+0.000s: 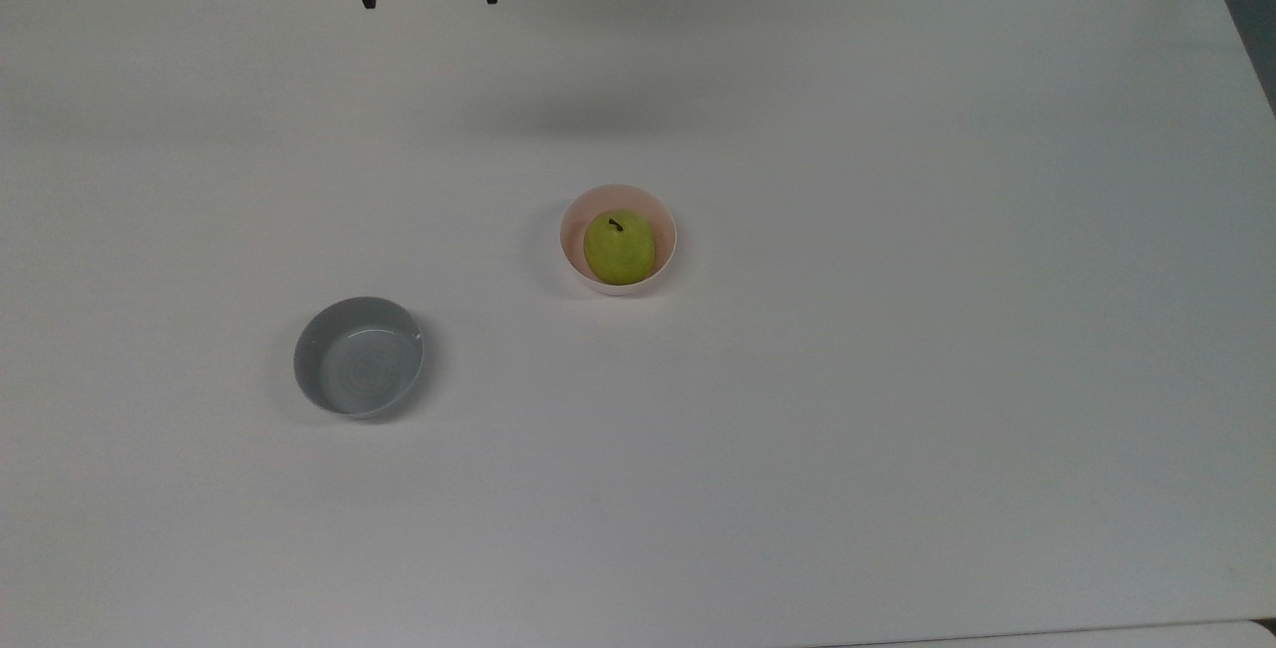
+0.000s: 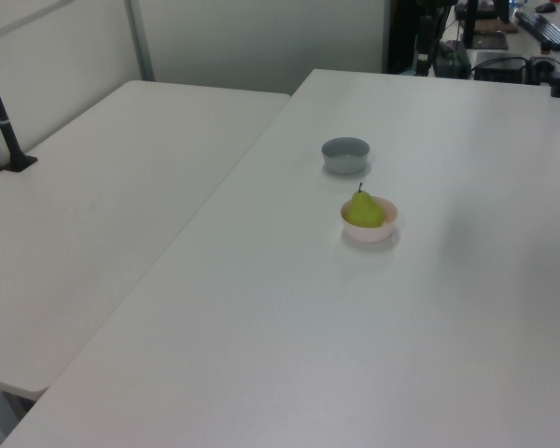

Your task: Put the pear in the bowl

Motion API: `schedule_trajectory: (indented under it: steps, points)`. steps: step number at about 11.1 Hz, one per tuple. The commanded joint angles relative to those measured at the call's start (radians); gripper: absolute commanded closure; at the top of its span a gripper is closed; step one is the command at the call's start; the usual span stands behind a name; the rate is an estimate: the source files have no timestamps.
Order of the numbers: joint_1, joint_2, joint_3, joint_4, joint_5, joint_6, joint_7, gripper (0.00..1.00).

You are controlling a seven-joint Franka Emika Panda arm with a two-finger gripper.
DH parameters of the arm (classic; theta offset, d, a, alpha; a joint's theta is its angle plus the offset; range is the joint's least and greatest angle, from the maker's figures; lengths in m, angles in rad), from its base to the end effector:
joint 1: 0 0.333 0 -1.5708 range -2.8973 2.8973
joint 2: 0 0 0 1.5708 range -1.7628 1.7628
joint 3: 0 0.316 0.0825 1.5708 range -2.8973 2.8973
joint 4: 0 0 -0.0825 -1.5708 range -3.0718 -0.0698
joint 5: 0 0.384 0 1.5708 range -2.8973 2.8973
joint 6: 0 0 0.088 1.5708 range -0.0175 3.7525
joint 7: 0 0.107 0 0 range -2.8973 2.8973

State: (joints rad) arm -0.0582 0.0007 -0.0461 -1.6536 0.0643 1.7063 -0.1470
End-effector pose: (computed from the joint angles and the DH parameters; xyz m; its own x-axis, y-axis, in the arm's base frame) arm 0.5633 -0.0529 0.5970 0.9976 0.0339 0.0605 0.0373 -0.9977 -0.0557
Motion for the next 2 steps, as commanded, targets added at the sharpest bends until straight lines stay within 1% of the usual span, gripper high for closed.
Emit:
schedule_trajectory:
  steps: [1,2]
  points:
    - [0.012,-0.004,-0.001,0.0,0.009,-0.011,-0.01,0.0]
    - [0.011,-0.004,-0.001,0.0,0.009,-0.01,0.013,0.0]
